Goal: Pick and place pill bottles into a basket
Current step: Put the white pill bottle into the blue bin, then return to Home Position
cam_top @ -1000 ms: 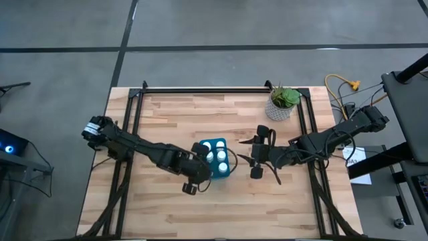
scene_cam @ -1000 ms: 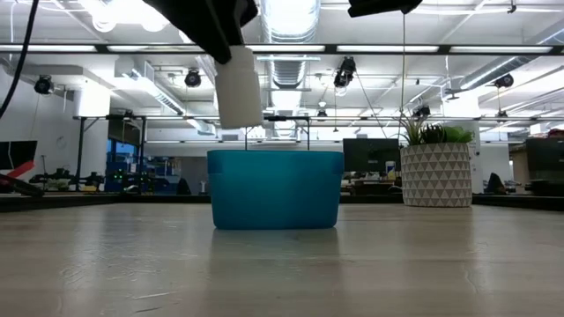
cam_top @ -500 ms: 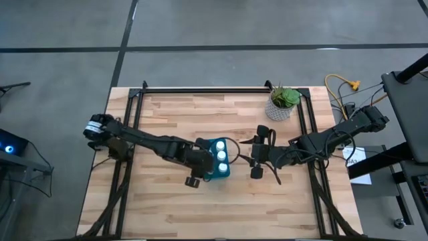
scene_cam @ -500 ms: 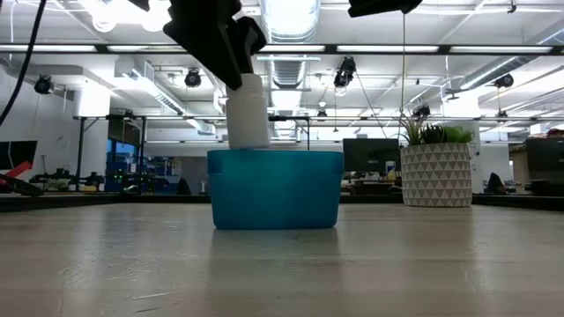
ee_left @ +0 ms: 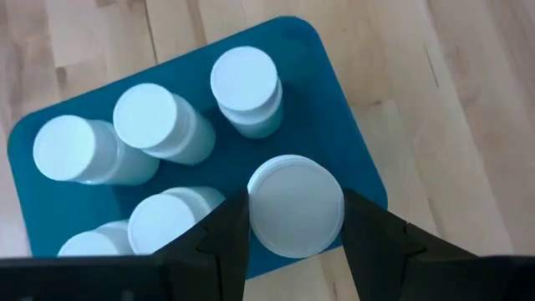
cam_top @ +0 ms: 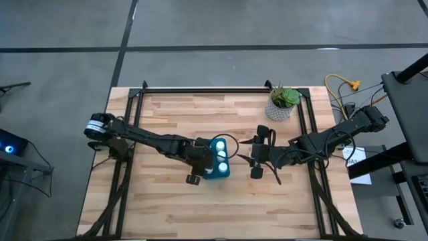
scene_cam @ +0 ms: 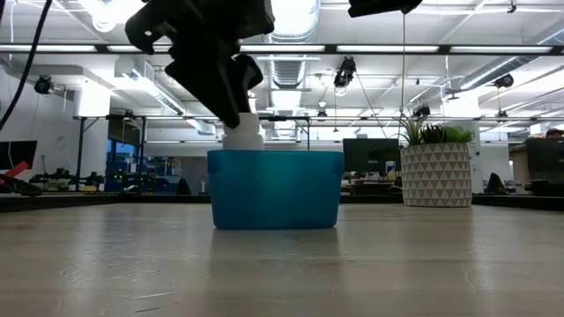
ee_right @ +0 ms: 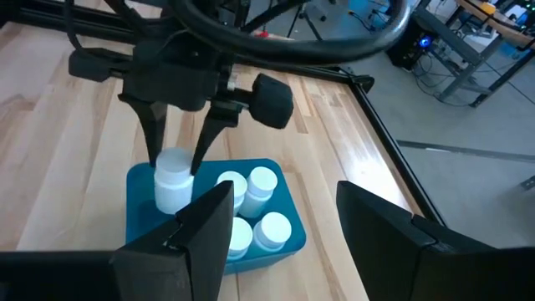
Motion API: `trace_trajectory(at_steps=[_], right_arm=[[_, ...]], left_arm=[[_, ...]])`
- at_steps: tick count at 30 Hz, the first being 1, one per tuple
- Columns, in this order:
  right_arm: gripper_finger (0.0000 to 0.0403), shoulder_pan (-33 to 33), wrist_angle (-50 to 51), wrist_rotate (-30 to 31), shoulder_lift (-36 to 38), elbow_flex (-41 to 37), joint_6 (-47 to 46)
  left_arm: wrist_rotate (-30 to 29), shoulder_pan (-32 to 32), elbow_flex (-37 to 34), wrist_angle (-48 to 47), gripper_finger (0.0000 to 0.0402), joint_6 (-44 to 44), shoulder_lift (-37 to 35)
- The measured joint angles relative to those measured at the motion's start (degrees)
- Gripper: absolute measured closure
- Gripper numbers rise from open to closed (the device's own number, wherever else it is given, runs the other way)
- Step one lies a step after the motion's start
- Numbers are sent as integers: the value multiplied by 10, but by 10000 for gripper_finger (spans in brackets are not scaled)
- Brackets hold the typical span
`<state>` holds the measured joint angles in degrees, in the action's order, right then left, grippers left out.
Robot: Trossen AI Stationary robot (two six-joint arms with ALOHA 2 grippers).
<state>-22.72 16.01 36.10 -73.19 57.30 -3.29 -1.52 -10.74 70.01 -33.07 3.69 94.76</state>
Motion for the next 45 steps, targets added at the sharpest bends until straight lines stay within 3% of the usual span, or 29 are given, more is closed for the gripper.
trace_trajectory(at_steps=[13, 22, 29, 32, 45], right_arm=[[197, 0, -1, 0, 0, 0, 0], [197, 0, 0, 0, 0, 0, 0], [197, 0, 0, 0, 0, 0, 0], [197, 0, 0, 0, 0, 0, 0], [197, 0, 1, 0, 0, 0, 4]], left_arm=[[19, 14, 2, 16, 261, -3, 62], [19, 15, 7, 22, 260, -6, 67], [16, 15, 9, 25, 152, -19, 67], [16, 15, 9, 25, 125, -19, 67], [19, 12, 22, 3, 114, -34, 30]])
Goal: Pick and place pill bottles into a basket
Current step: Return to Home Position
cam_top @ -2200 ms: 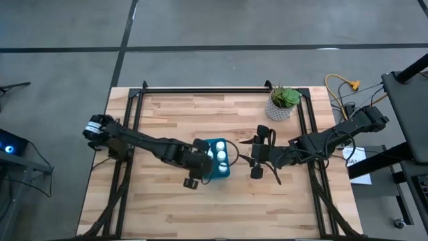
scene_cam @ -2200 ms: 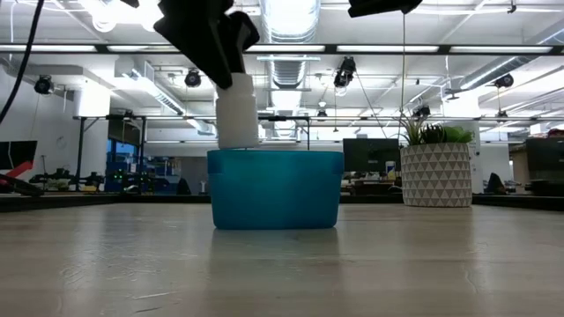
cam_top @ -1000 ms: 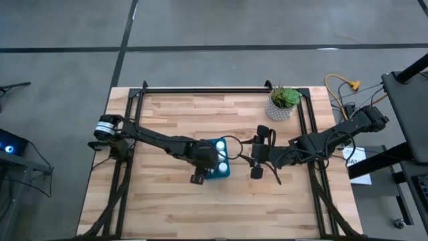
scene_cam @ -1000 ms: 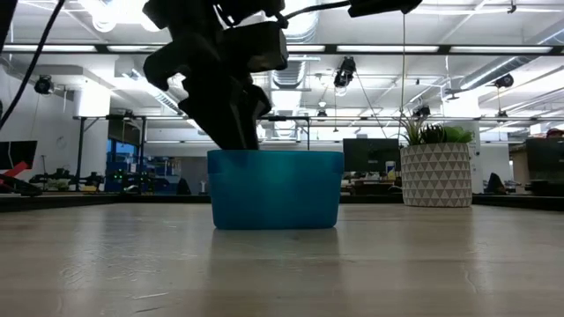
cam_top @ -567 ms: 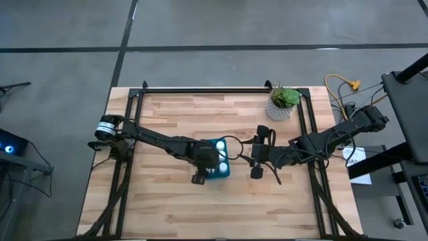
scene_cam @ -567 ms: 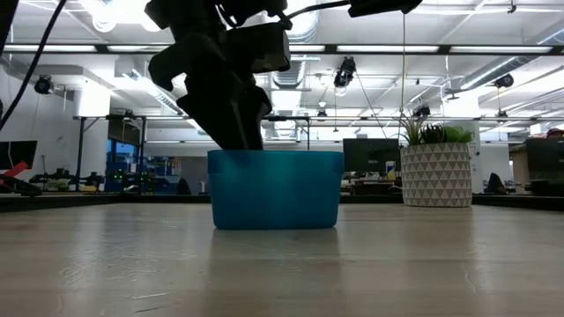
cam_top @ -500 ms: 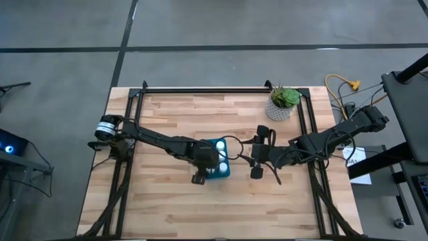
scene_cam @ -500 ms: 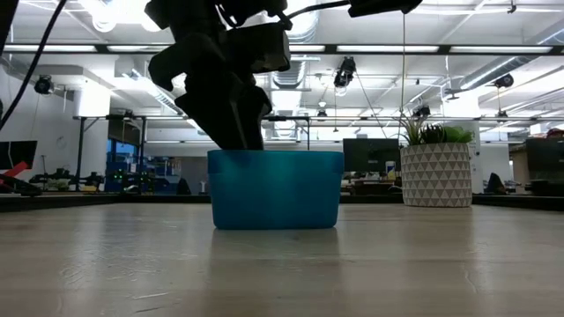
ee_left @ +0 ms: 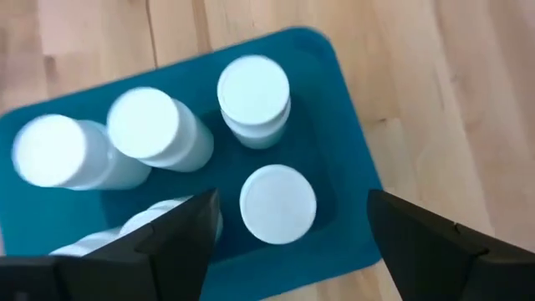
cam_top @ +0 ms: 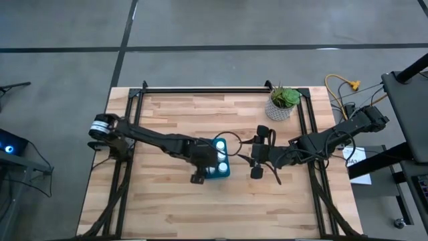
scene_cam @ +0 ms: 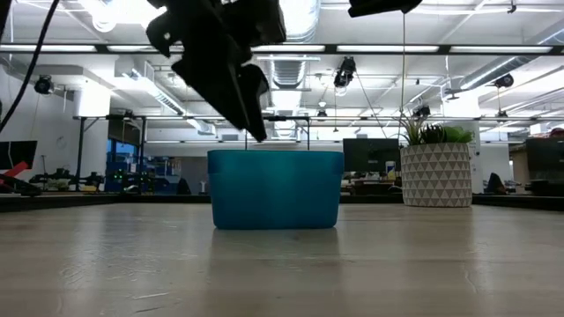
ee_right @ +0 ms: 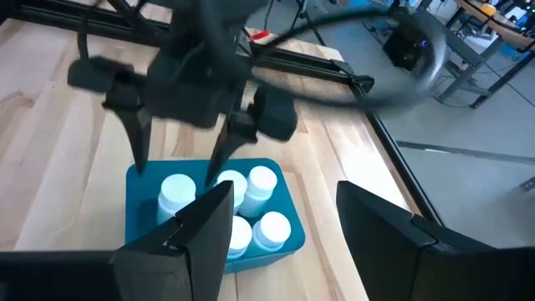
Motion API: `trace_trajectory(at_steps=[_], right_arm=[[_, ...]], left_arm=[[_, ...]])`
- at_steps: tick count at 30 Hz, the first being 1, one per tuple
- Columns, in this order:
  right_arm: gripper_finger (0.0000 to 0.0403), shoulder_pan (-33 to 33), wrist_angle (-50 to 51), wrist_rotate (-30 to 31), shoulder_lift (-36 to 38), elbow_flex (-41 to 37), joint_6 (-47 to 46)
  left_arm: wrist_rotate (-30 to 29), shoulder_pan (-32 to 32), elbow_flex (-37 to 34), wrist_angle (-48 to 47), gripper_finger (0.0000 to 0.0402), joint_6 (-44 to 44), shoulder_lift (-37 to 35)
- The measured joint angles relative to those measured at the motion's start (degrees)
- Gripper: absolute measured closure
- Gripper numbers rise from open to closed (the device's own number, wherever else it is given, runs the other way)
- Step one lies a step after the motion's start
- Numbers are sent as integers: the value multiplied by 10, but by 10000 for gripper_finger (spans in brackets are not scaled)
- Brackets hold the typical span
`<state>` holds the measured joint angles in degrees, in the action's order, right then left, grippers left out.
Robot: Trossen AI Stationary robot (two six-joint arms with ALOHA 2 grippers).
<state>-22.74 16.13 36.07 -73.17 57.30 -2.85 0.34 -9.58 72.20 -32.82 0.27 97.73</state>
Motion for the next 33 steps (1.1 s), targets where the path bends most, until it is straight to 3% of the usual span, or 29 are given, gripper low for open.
trace_trajectory(at_steps=[18, 26, 30, 33], right_arm=[[197, 0, -2, -1, 0, 0, -2], [197, 0, -8, -1, 0, 0, -5], [197, 0, -13, -1, 0, 4, 2], [197, 1, -13, 1, 1, 17, 18]], left_arm=[[-7, -36, -15, 9, 114, 0, -200], [-6, -37, -19, 0, 114, -23, -243], [-6, -37, -28, -11, 114, 31, -261], [-6, -38, -57, 31, 114, 52, -286]])
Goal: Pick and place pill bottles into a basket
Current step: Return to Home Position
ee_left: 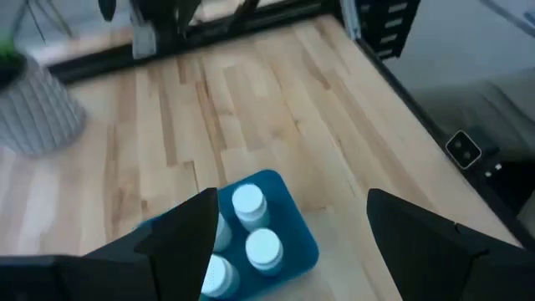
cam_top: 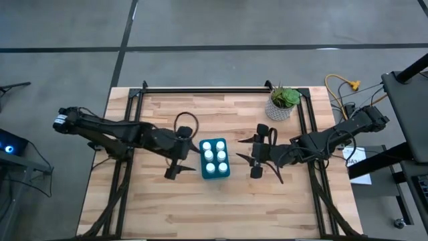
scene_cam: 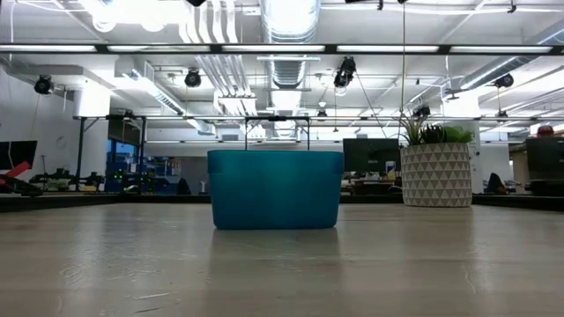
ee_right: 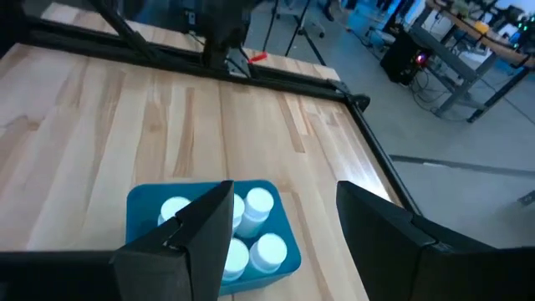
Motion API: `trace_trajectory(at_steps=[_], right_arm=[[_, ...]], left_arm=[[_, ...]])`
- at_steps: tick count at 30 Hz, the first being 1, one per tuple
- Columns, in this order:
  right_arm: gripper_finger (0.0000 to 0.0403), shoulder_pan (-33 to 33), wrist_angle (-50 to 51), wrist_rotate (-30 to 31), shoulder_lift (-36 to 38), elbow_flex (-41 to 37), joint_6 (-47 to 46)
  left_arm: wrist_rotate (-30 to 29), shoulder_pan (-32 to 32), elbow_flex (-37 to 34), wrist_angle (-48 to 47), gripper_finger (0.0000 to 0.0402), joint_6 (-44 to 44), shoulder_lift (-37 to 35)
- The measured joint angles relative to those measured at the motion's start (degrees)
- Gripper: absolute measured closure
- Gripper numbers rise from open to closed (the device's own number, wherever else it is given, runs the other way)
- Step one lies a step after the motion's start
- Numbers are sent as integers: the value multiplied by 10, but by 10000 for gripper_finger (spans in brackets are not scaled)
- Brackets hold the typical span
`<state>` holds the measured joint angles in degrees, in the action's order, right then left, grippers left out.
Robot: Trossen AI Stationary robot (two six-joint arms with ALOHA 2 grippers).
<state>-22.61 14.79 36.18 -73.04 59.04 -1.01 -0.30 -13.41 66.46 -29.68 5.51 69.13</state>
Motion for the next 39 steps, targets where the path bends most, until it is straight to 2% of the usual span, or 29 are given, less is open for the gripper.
trace_trajectory(at_steps=[7, 11, 15, 17, 22, 31, 36, 39], right_arm=[[197, -12, 18, -3, 23, 23, -8], [197, -23, 35, -4, 29, 3, -6], [197, -22, 18, -4, 46, -13, -6], [197, -22, -6, -23, 58, -26, 4], [197, -12, -94, -138, 116, -89, 43], [197, 23, -196, -159, 235, -214, 47], [197, 79, -262, -282, 257, -253, 56], [197, 114, -262, -295, 260, -269, 42]], left_arm=[[0, 0, -140, 145, 113, 25, -88], [0, 0, -225, 215, 113, 25, -133], [-2, 0, -289, 285, 113, 35, -154], [-10, 4, -310, 327, 113, 46, -160], [-30, 22, -310, 362, 113, 50, -162], [-27, 93, -302, 374, 113, 55, -121], [14, 148, -303, 402, 113, 54, -79], [45, 169, -302, 432, 113, 55, -59]])
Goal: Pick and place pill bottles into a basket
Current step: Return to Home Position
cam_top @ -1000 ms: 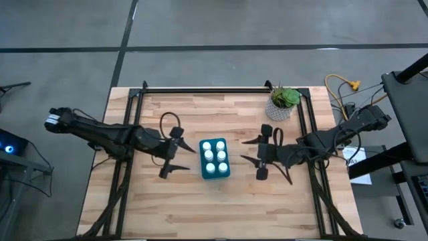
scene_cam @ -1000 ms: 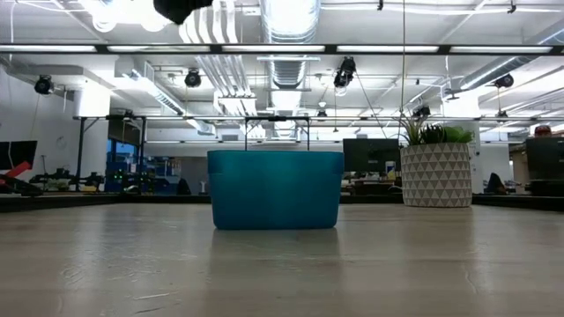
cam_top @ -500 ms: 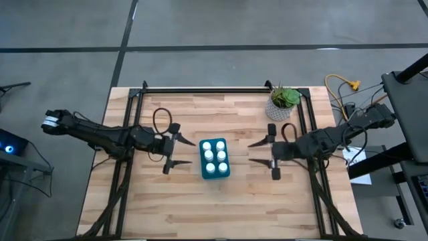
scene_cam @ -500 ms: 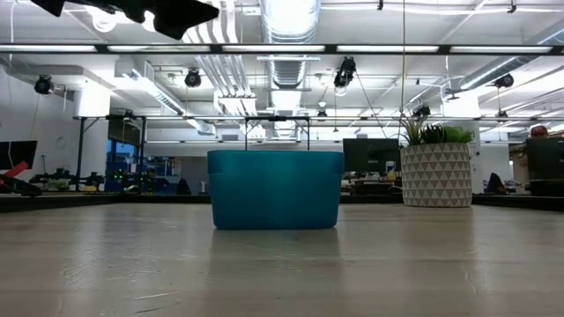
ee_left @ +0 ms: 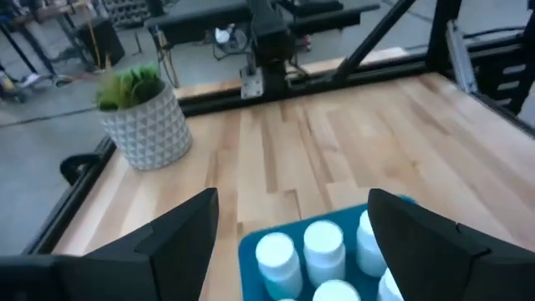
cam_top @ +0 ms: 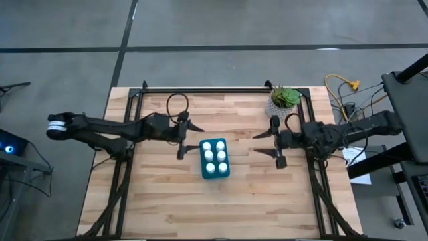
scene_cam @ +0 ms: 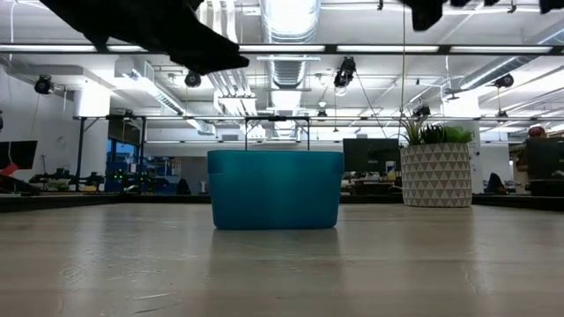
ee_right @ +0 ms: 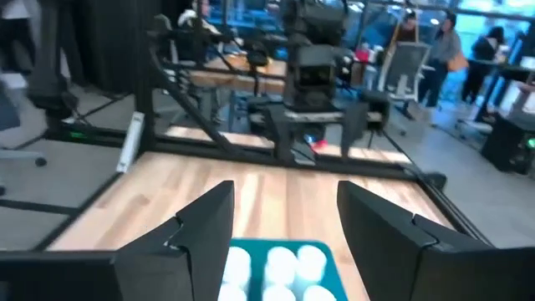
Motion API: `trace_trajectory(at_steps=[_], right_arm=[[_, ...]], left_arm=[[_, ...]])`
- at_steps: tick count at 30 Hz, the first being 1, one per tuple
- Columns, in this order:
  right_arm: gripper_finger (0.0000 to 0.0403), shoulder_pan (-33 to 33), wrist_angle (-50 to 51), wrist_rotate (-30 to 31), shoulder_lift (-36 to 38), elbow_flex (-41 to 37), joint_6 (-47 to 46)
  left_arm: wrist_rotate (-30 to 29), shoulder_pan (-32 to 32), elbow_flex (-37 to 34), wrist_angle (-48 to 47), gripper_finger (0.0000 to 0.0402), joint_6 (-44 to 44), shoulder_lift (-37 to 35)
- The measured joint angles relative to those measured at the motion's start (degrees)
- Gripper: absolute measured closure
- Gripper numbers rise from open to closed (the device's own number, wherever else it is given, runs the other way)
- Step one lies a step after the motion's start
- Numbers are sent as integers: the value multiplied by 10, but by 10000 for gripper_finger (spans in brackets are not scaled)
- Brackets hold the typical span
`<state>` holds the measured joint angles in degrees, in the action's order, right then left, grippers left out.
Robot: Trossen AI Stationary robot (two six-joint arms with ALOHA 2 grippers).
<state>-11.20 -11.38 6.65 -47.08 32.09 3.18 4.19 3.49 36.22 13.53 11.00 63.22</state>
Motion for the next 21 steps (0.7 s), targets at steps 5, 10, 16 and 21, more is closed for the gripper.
trace_trajectory(at_steps=[5, 10, 16, 21], right_arm=[[197, 38, -32, -41, 4, -23, -2], [197, 70, -29, -50, 13, -38, -4], [197, 89, -30, -86, 54, -50, -1], [197, 89, -47, -88, 108, -79, 1]], left_arm=[[3, 8, -1, 15, 113, -1, 0], [2, 15, -7, 5, 114, -10, -19], [0, 29, -54, 10, 114, -21, -79], [1, 29, -108, 63, 114, -36, -152]])
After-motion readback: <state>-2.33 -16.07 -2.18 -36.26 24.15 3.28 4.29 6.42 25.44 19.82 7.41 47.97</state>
